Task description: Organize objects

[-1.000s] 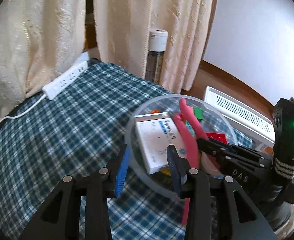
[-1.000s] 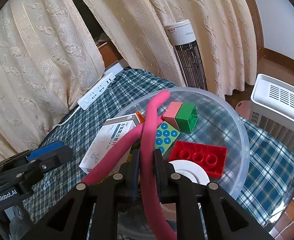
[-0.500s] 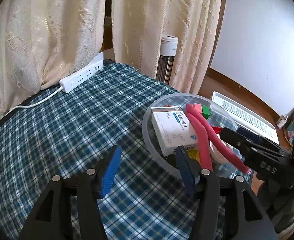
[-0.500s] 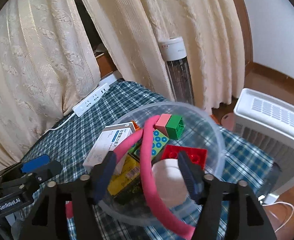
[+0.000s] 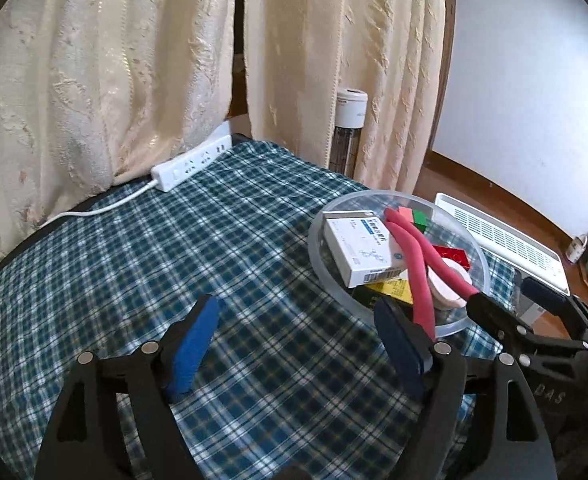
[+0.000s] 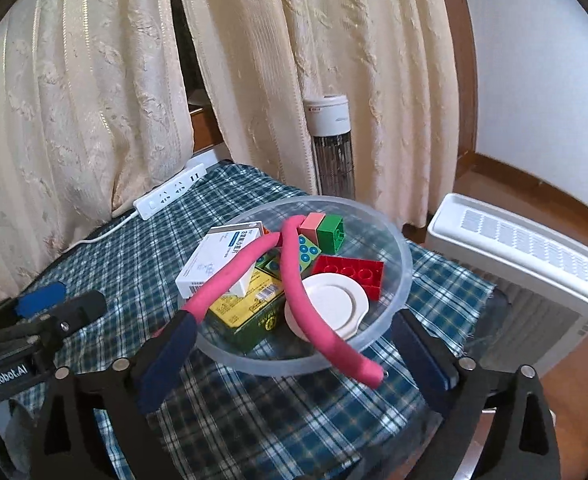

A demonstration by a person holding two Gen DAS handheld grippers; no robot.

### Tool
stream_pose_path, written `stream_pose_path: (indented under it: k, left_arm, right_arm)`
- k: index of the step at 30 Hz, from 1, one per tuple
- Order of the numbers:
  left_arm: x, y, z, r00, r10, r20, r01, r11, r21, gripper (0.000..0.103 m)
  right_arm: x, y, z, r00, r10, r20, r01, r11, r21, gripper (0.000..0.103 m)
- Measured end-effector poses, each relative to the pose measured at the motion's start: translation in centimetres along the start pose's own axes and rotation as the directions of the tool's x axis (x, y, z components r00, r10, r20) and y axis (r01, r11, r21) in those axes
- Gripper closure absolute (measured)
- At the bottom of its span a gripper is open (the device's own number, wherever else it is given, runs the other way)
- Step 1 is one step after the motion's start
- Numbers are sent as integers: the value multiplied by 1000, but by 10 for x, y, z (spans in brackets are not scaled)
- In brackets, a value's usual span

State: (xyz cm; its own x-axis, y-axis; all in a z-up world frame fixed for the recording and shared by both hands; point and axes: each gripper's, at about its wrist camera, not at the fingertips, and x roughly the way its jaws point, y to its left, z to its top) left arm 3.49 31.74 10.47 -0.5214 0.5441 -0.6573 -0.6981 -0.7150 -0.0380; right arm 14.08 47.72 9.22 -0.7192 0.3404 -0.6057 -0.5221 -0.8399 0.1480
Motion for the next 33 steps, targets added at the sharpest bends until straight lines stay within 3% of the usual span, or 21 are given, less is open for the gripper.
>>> stream_pose_path:
  k: [9,27,33]
  left_arm:
    - [-16,10,-11,996,80,45,-81,997,18,14]
    - [-19,19,-15,996,79,42,-80,997,21,14]
    - [-19,20,-15,996,79,40,-80,997,14,14]
  right_arm:
    - [-6,27,-8,996,-86,18,87,994,-67,0]
    - [-1,35,-12,990,-138,7,138,987,-79,0]
    - [-5,34,-11,988,-152,38,154,985,-80,0]
